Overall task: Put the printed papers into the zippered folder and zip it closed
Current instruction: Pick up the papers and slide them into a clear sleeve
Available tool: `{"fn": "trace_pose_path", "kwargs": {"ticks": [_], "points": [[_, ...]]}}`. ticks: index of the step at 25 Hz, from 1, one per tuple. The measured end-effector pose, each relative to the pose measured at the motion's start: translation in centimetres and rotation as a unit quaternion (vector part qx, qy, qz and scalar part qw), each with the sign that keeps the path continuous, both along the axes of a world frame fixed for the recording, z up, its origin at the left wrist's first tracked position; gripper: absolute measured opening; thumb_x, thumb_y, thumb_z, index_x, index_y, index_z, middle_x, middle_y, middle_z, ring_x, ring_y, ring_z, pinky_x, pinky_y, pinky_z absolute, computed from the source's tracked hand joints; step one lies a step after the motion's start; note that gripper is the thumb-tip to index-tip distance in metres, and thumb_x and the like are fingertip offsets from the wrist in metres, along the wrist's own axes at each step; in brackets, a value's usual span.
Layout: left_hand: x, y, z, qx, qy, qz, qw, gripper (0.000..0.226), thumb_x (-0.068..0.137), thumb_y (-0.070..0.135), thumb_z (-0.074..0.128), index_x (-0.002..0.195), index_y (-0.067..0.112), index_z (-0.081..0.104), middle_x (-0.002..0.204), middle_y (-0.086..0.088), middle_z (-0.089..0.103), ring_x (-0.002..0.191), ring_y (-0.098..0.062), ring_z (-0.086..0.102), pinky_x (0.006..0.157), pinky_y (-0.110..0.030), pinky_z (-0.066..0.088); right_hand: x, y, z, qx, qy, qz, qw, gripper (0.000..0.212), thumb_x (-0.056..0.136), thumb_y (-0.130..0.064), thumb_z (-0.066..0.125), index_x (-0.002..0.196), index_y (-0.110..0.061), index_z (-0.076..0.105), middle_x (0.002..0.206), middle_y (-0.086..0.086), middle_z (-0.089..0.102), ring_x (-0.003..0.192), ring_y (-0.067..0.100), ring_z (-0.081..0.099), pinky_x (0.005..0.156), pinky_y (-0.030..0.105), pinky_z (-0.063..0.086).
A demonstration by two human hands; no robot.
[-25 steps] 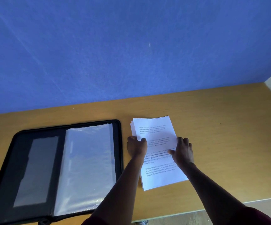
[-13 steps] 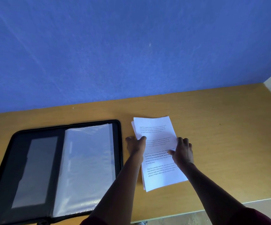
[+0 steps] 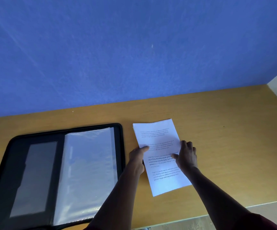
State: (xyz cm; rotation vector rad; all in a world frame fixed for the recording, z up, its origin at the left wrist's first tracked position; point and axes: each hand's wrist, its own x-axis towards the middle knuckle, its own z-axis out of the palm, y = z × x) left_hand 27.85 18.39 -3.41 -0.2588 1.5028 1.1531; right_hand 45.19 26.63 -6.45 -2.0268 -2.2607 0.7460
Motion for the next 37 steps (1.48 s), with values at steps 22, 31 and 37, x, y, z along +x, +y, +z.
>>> {"fn": "trace_pose_path", "kwargs": {"ticks": [22, 31, 37], "points": [[-3.4, -0.1, 5.8, 0.172, 0.31, -0.253, 0.9, 0.014, 0.098, 0.027, 0.058, 0.109, 0.032, 0.066, 0.101, 0.015, 0.071, 0.097, -0.014, 0.067, 0.085, -0.032, 0.054, 0.1, 3.4, 5.5, -0.112, 0.509, -0.103, 0.847, 0.017, 0.085, -0.006, 0.074, 0.101, -0.011, 0.069, 0.09, 0.002, 0.076, 0.081, 0.021, 0.067, 0.065, 0.029, 0.056], [-3.8, -0.3, 6.8, 0.21, 0.352, -0.182, 0.894, 0.023, 0.086, 0.03, 0.069, 0.109, 0.031, 0.071, 0.107, 0.011, 0.074, 0.102, -0.007, 0.069, 0.092, -0.039, 0.056, -1.2, 1.5, 7.3, -0.04, 0.552, -0.054, 0.831, 0.026, 0.087, 0.0, 0.07, 0.112, -0.007, 0.066, 0.103, 0.004, 0.075, 0.09, 0.012, 0.071, 0.074, 0.024, 0.056], [-3.5, -0.6, 6.5, 0.181, 0.363, -0.165, 0.899, 0.017, 0.089, 0.031, 0.068, 0.105, 0.034, 0.067, 0.108, 0.011, 0.071, 0.101, -0.01, 0.067, 0.091, -0.04, 0.056, -1.6, 1.0, 6.0, -0.017, 0.488, -0.071, 0.87, 0.011, 0.09, -0.01, 0.07, 0.096, -0.019, 0.07, 0.091, -0.003, 0.075, 0.081, 0.013, 0.07, 0.073, 0.035, 0.057]]}}
